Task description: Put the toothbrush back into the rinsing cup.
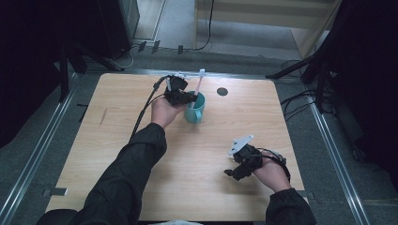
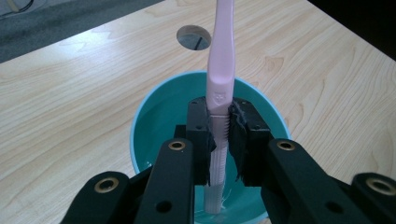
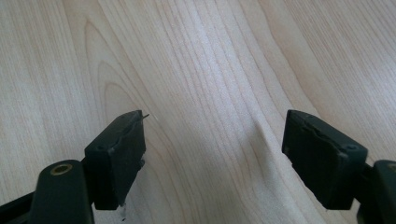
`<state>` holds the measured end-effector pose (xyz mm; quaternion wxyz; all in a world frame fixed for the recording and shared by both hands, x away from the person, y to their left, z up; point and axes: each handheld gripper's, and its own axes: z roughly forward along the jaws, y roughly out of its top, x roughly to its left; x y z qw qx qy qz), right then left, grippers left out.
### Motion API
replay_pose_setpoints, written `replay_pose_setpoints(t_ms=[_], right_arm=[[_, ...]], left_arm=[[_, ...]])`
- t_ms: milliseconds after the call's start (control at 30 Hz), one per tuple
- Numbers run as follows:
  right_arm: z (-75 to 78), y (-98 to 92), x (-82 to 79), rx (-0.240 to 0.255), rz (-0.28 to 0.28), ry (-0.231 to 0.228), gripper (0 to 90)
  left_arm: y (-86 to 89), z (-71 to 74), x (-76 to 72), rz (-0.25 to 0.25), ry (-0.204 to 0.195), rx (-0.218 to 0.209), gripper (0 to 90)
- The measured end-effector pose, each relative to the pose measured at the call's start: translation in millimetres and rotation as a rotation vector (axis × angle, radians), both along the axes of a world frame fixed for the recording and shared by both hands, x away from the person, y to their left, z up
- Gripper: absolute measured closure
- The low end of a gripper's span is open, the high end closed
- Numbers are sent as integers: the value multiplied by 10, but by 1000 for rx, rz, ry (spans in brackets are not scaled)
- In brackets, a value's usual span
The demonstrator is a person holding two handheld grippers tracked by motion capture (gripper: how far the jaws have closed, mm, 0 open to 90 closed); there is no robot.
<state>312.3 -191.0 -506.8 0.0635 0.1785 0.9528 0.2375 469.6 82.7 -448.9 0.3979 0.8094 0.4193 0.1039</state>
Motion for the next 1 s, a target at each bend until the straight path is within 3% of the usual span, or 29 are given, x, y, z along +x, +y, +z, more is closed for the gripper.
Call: replay_pose_setpoints(t_ms=[467, 1000], right_arm=[[-11, 11, -1, -7, 5, 7, 213], [-12, 17, -1, -8, 5, 7, 213]], left_arm=[[37, -111, -22, 14, 20, -8, 776], [36, -137, -25, 8, 41, 5, 772]])
